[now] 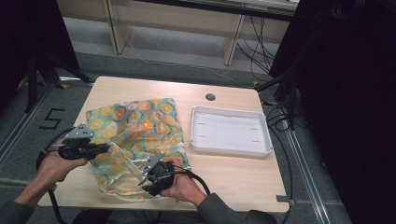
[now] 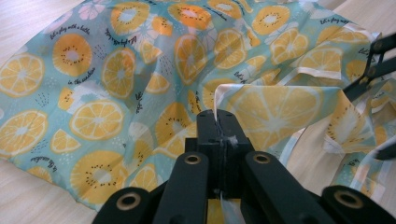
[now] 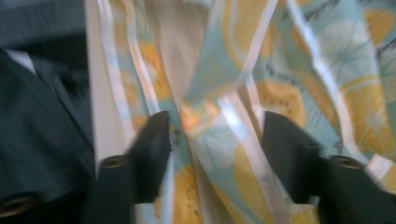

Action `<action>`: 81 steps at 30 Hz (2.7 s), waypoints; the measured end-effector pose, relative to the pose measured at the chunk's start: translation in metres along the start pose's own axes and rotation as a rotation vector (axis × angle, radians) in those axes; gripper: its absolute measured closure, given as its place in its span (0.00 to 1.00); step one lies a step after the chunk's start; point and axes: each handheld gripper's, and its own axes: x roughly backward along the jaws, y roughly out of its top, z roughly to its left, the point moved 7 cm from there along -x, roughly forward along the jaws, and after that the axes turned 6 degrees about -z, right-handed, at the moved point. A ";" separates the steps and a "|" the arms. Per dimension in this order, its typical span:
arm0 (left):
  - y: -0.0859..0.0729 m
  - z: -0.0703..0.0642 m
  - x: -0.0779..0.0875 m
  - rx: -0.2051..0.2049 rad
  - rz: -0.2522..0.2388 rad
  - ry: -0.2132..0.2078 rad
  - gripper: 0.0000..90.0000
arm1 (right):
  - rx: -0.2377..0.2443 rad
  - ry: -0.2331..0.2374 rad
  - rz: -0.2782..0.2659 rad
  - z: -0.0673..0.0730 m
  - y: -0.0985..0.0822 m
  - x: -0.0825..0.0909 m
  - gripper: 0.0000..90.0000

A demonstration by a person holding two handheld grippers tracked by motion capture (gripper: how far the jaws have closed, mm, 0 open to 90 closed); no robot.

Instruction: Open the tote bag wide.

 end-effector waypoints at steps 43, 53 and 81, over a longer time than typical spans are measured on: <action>-0.028 0.028 -0.010 0.130 0.059 0.015 0.98 | -0.227 -0.192 -0.006 -0.083 -0.024 0.042 0.86; -0.047 0.025 -0.002 0.089 0.136 0.014 0.85 | -0.290 -0.041 -0.229 -0.071 0.003 0.085 1.00; -0.045 -0.024 -0.048 -0.248 0.242 0.097 0.31 | -0.343 -0.031 -0.321 -0.079 0.007 0.101 0.99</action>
